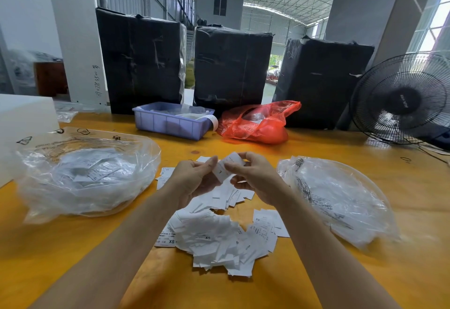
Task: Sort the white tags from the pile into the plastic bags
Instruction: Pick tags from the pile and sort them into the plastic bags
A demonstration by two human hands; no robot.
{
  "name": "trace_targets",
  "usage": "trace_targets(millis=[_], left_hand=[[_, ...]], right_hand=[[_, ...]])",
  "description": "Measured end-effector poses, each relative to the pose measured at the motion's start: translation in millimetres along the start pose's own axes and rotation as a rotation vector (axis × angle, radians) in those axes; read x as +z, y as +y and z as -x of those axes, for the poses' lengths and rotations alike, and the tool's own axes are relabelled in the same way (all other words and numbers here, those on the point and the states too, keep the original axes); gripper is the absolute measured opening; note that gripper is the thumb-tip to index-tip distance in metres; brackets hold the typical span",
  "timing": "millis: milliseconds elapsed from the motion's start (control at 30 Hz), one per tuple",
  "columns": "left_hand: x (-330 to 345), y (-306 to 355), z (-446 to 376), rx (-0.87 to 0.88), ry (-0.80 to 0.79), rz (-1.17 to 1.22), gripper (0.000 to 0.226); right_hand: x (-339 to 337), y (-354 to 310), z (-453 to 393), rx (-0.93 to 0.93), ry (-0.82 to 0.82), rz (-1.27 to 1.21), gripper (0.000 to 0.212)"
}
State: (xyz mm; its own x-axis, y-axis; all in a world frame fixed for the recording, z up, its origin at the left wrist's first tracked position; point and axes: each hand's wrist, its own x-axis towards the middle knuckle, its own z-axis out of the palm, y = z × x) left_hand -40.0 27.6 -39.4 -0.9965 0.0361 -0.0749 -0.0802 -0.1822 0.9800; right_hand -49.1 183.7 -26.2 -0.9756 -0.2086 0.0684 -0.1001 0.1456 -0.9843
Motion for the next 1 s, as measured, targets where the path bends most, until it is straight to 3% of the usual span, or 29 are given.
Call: trace_targets(millis=[167, 333, 667, 800, 900, 1000], left_hand=[[1, -1, -2, 0.007, 0.045, -0.020, 0.031], [1, -4, -1, 0.015, 0.047, -0.112, 0.031], [-1, -6, -1, -0.067, 0.076, -0.086, 0.035], [0, -5, -1, -0.094, 0.013, -0.083, 0.044], [-3, -4, -1, -0.156, -0.074, -0.006, 0.057], [-7, -4, -3, -0.220, -0.129, 0.037, 0.061]], right_hand=[[1, 0, -2, -0.154, 0.129, 0.090, 0.023], [6, 5, -1, -0.230, 0.089, 0.338, 0.020], [9, 7, -1, -0.249, -0.054, 0.418, 0.027], [2, 8, -3, -0.110, 0.064, 0.181, 0.024], [-6, 7, -3, 0.072, 0.132, -0.127, 0.011], [-9, 8, -2, 0.167, 0.169, -0.268, 0.002]])
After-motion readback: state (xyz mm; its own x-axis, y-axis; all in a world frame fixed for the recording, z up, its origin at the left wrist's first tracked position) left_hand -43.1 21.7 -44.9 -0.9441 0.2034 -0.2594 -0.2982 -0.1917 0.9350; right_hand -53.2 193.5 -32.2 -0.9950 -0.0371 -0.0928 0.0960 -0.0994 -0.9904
